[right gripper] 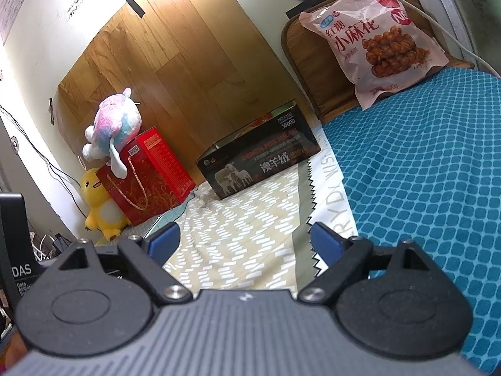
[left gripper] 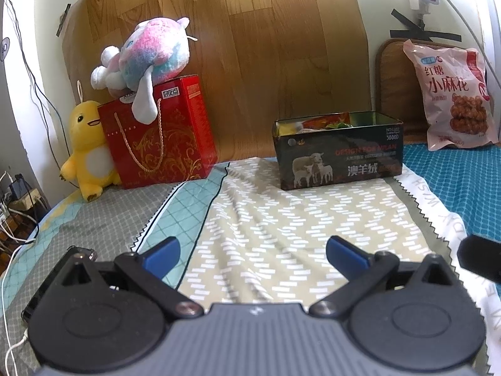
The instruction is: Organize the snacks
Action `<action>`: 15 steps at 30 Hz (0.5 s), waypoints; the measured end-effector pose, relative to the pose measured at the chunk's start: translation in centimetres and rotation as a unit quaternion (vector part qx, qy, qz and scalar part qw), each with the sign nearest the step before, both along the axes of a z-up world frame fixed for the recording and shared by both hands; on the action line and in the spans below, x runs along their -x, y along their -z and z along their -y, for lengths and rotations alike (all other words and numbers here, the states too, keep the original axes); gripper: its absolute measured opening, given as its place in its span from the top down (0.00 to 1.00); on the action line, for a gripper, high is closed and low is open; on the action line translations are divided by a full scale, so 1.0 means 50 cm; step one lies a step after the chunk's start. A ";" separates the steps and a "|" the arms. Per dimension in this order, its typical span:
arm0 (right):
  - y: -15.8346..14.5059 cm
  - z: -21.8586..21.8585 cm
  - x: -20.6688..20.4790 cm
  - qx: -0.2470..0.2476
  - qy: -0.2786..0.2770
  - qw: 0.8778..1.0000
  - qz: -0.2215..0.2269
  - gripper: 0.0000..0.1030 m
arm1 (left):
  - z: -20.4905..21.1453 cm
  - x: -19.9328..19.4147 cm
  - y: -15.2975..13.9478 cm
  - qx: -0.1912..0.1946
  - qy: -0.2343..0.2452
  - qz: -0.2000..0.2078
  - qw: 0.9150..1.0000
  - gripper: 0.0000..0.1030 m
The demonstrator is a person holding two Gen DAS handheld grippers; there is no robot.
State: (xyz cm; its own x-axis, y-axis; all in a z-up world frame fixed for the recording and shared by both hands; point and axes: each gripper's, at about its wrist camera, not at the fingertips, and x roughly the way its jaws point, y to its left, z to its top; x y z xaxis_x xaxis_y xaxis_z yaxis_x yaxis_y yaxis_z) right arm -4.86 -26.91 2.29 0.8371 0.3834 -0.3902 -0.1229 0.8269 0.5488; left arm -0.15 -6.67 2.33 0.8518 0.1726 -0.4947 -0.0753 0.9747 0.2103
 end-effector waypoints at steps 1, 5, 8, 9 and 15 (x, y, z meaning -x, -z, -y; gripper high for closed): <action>0.000 0.000 0.000 0.000 0.000 1.000 0.000 0.10 | -0.001 0.000 0.000 0.001 -0.001 0.000 1.000 0.00; 0.000 0.000 0.000 0.000 -0.001 1.000 0.000 0.10 | -0.004 -0.001 0.001 0.003 -0.002 -0.002 1.000 0.00; 0.000 0.000 0.001 0.000 0.000 1.000 0.000 0.10 | -0.004 -0.001 0.002 0.004 -0.002 -0.003 1.000 0.00; 0.000 0.000 0.001 0.000 0.000 1.000 0.000 0.10 | -0.004 0.000 0.002 0.004 -0.002 -0.004 1.000 0.00; 0.001 -0.001 0.001 0.000 0.000 1.000 0.000 0.10 | -0.004 -0.001 0.003 0.008 -0.001 -0.007 1.000 0.00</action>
